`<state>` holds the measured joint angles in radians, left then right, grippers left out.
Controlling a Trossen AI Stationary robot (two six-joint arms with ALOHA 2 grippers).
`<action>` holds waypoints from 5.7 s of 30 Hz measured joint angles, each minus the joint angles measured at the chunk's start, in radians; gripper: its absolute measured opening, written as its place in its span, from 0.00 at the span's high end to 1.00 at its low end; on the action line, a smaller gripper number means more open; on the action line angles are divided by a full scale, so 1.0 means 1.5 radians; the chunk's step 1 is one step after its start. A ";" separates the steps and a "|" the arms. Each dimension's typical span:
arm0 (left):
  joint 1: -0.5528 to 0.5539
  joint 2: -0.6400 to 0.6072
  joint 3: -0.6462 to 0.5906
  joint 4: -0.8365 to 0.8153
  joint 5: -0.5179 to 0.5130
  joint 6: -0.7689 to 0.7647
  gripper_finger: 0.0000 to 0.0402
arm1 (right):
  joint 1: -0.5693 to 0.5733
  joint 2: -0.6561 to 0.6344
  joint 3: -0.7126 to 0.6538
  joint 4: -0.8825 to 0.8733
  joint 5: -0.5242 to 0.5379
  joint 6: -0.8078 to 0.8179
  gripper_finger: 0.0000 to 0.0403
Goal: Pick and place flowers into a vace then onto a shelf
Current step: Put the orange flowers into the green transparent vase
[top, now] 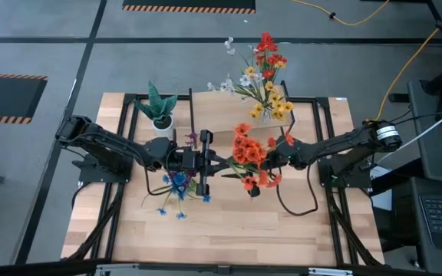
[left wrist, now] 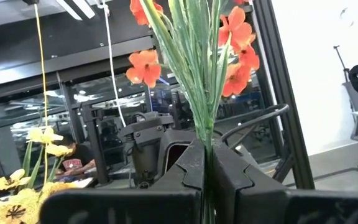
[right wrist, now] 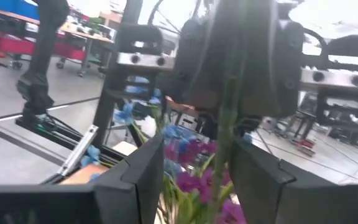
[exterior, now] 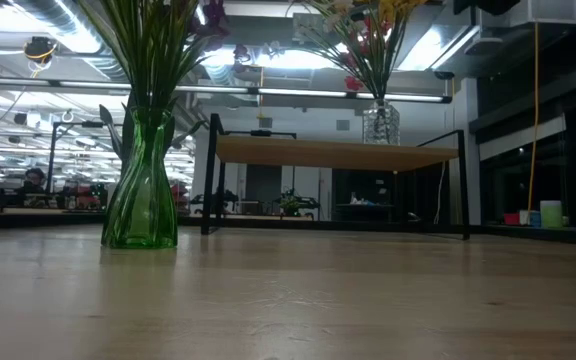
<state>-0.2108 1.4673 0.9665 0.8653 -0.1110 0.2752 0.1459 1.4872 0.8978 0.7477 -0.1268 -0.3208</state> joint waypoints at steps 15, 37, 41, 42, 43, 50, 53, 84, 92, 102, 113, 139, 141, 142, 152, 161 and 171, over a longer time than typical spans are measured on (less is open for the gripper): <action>-0.001 0.000 0.000 -0.001 0.005 0.023 0.99 | 0.001 -0.001 0.002 0.005 0.000 0.022 0.95; -0.017 -0.001 0.001 -0.041 -0.037 -0.023 0.74 | 0.002 -0.062 0.001 -0.134 -0.007 0.053 0.98; -0.016 -0.001 0.001 -0.042 -0.042 -0.057 0.69 | 0.002 -0.064 0.001 -0.154 -0.006 0.056 0.98; -0.015 -0.001 0.001 -0.046 -0.043 -0.066 0.67 | 0.002 -0.064 0.001 -0.157 -0.006 0.056 0.98; -0.015 -0.001 0.001 -0.054 -0.047 -0.074 0.66 | 0.002 -0.064 0.001 -0.160 -0.006 0.056 0.98; -0.015 -0.001 0.027 -0.150 -0.078 -0.106 0.62 | 0.002 -0.065 0.001 -0.182 -0.004 0.057 0.98; -0.015 -0.001 0.055 -0.206 -0.082 -0.107 0.62 | 0.001 -0.064 0.001 -0.186 -0.004 0.057 0.98; -0.028 -0.039 0.076 -0.350 -0.107 -0.146 0.77 | 0.000 -0.064 0.001 -0.241 -0.003 0.070 0.98; -0.027 -0.040 0.076 -0.371 -0.105 -0.175 0.79 | 0.001 -0.064 0.001 -0.240 -0.003 0.070 0.98; -0.027 -0.043 0.077 -0.417 -0.106 -0.165 0.97 | 0.000 -0.063 0.000 -0.243 -0.001 0.073 0.96; -0.027 -0.043 0.076 -0.407 -0.109 -0.152 0.99 | 0.003 -0.075 0.001 -0.248 -0.004 0.071 0.84; -0.178 -0.239 0.057 -0.544 -0.402 -0.095 0.99 | 0.015 -0.217 -0.044 -0.420 0.038 0.073 0.98; -0.195 -0.250 0.039 -0.559 -0.448 -0.109 0.99 | 0.015 -0.217 -0.056 -0.416 0.042 0.085 0.97; -0.202 -0.255 0.029 -0.564 -0.475 -0.123 0.99 | 0.015 -0.217 -0.062 -0.415 0.042 0.090 0.97; -0.258 -0.344 -0.040 -0.554 -0.652 -0.153 0.99 | 0.017 -0.217 -0.091 -0.398 0.043 0.107 0.98; -0.326 -0.354 -0.040 -0.496 -0.659 -0.074 0.99 | 0.017 -0.217 -0.091 -0.396 0.043 0.105 0.99; -0.476 -0.355 -0.034 -0.451 -0.765 -0.002 0.99 | 0.017 -0.217 -0.091 -0.397 0.043 0.105 1.00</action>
<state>-0.9240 0.9356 0.9161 0.1883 -1.2584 0.2718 0.1719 1.1614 0.7616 0.1528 -0.0628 -0.1629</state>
